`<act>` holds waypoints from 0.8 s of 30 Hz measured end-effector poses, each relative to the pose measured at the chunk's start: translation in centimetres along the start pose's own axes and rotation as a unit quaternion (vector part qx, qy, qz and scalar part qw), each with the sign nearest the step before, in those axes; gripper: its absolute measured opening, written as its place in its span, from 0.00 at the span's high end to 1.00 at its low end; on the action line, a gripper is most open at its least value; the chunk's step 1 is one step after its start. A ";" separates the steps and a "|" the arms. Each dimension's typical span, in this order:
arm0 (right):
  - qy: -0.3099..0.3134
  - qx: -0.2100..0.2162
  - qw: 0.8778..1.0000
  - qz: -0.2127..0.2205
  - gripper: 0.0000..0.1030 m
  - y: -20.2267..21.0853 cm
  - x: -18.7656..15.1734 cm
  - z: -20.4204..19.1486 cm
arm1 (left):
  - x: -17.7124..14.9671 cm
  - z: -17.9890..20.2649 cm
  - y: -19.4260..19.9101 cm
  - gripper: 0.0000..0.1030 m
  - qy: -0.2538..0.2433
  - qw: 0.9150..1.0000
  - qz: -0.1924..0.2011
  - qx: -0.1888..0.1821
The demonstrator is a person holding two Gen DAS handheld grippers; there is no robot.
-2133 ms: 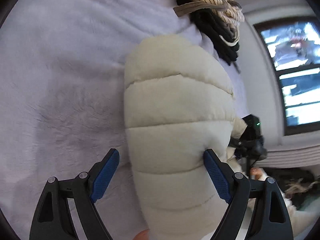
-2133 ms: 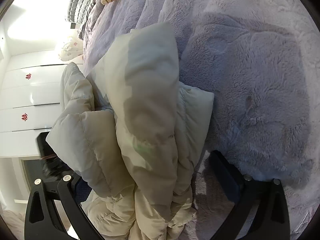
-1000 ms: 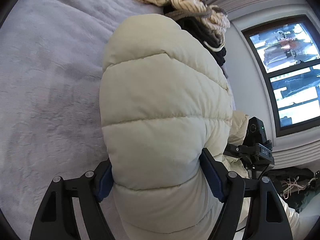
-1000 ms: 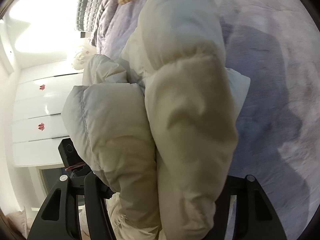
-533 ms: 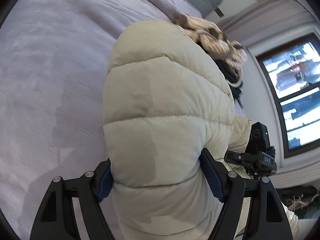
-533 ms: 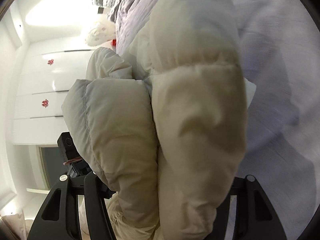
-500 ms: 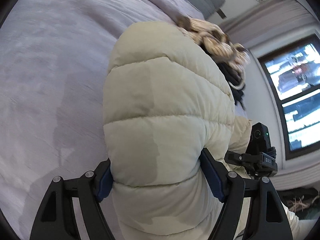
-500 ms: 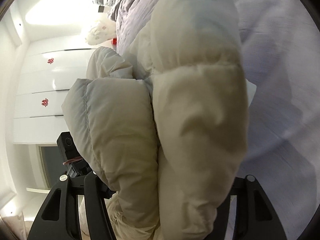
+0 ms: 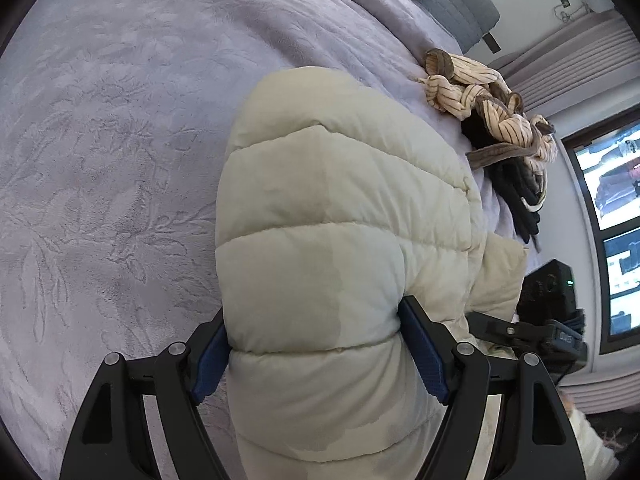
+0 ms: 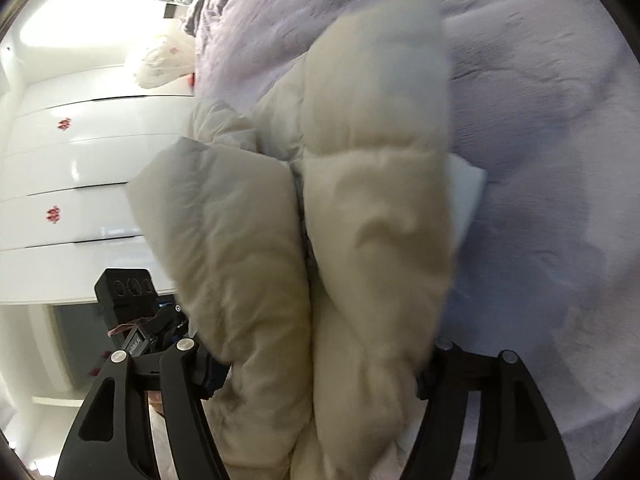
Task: Fold large clothes
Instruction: 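Lower the held cream jacket bundle onto the bed with both grippers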
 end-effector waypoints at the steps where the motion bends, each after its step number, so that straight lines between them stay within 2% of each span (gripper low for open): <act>1: -0.001 -0.018 1.000 0.003 0.30 1.2 -0.4 0.3 | 0.0 0.3 -0.1 0.24 -0.001 1.000 0.001 0.005; 7: 0.030 -0.119 0.991 0.049 0.33 8.6 -3.0 0.5 | -0.8 2.4 0.1 0.24 -0.018 0.999 0.013 0.036; 11: 0.073 -0.088 0.991 0.073 0.43 11.9 -6.5 -2.4 | -1.0 3.0 0.1 0.24 -0.021 0.998 0.023 0.053; 12: 0.093 -0.072 0.991 0.068 0.50 12.1 -7.8 -3.6 | -1.0 3.2 0.1 0.24 -0.022 0.998 0.024 0.057; 13: 0.110 -0.066 0.990 0.058 0.55 11.6 -8.8 -4.5 | -1.0 3.3 0.2 0.24 -0.022 0.998 0.025 0.061; 14: 0.125 -0.071 0.989 0.046 0.56 11.1 -9.9 -4.9 | -1.1 3.3 0.4 0.24 -0.021 0.997 0.026 0.063; 15: 0.137 -0.090 0.986 0.034 0.57 9.0 -9.5 -6.8 | -1.2 3.3 0.9 0.24 -0.022 0.997 0.030 0.066; 16: 0.146 -0.115 0.982 0.027 0.58 7.3 -8.7 -8.1 | -1.3 3.4 1.5 0.24 -0.024 0.997 0.034 0.067; 18: 0.171 -0.204 0.964 0.010 0.62 5.3 -9.8 -6.6 | -2.0 3.5 3.2 0.24 -0.037 0.996 0.047 0.061; 19: 0.171 -0.228 0.958 0.005 0.62 4.4 -10.1 -5.7 | -2.4 3.8 4.1 0.24 -0.044 0.996 0.053 0.058; 20: 0.166 -0.234 0.958 0.003 0.62 0.8 -9.1 -7.1 | -3.0 4.1 5.0 0.24 -0.053 0.995 0.058 0.056; 24: 0.121 -0.203 0.972 0.010 0.62 0.5 -9.2 -3.5 | -5.8 5.0 6.9 0.24 -0.070 0.995 0.059 0.035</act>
Point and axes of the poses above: each gripper's, at about its wrist camera, not at the fingertips, and y roughly against the way its jaws point, z to its right, x to its top, the point moved 4 cm from there along -y, roughly the way its jaws point, and after that the axes turned 4 degrees about -z, right-handed, at the moved point
